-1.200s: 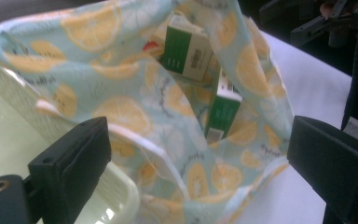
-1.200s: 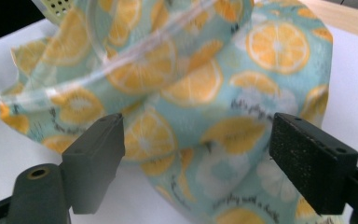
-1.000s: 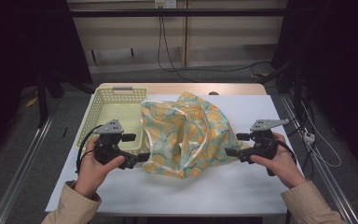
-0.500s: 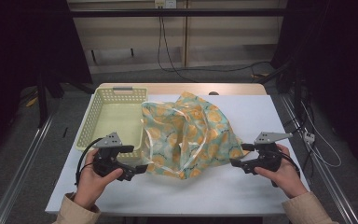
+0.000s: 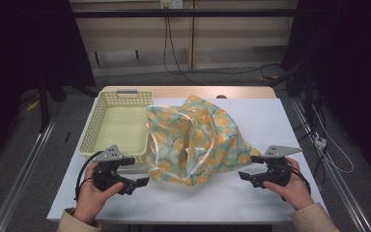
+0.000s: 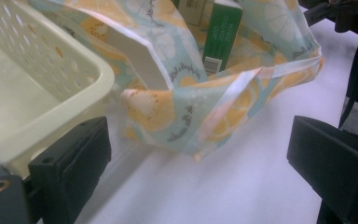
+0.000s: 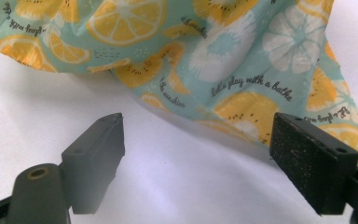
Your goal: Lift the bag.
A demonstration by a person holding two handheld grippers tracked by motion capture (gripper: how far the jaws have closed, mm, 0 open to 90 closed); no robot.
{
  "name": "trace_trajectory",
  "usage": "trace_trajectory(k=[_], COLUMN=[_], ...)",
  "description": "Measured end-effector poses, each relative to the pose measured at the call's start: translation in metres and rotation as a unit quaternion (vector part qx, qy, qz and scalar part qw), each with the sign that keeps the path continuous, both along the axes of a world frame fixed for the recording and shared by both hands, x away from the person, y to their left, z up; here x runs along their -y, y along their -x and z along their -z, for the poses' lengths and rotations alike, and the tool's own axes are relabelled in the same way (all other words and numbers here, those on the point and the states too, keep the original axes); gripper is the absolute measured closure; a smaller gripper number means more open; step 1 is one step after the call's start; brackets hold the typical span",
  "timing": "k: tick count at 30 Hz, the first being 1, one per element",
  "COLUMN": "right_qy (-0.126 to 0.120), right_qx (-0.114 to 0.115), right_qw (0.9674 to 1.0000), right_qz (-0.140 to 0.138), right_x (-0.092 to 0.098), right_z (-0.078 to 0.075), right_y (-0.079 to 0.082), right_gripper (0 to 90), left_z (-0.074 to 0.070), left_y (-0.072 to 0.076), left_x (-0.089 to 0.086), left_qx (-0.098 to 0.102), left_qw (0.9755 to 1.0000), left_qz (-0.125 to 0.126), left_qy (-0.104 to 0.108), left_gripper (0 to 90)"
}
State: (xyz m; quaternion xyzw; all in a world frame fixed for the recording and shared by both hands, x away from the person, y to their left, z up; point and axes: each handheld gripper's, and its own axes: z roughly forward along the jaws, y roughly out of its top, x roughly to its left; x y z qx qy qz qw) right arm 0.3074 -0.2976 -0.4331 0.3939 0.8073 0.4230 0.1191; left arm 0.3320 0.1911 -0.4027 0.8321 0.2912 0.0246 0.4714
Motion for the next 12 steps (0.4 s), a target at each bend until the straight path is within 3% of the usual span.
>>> trace_trajectory(k=[12], right_qy=[-0.007], right_qx=[0.002], right_qw=[1.0000], right_qz=[0.003], right_x=[0.005], right_z=[0.007], right_y=[0.009], right_gripper=[17.1], left_z=[0.012], left_y=[0.003], left_x=[0.000], left_qx=[0.005], left_qw=[0.9999], left_qz=[0.002], left_qy=[-0.015], left_gripper=[6.0])
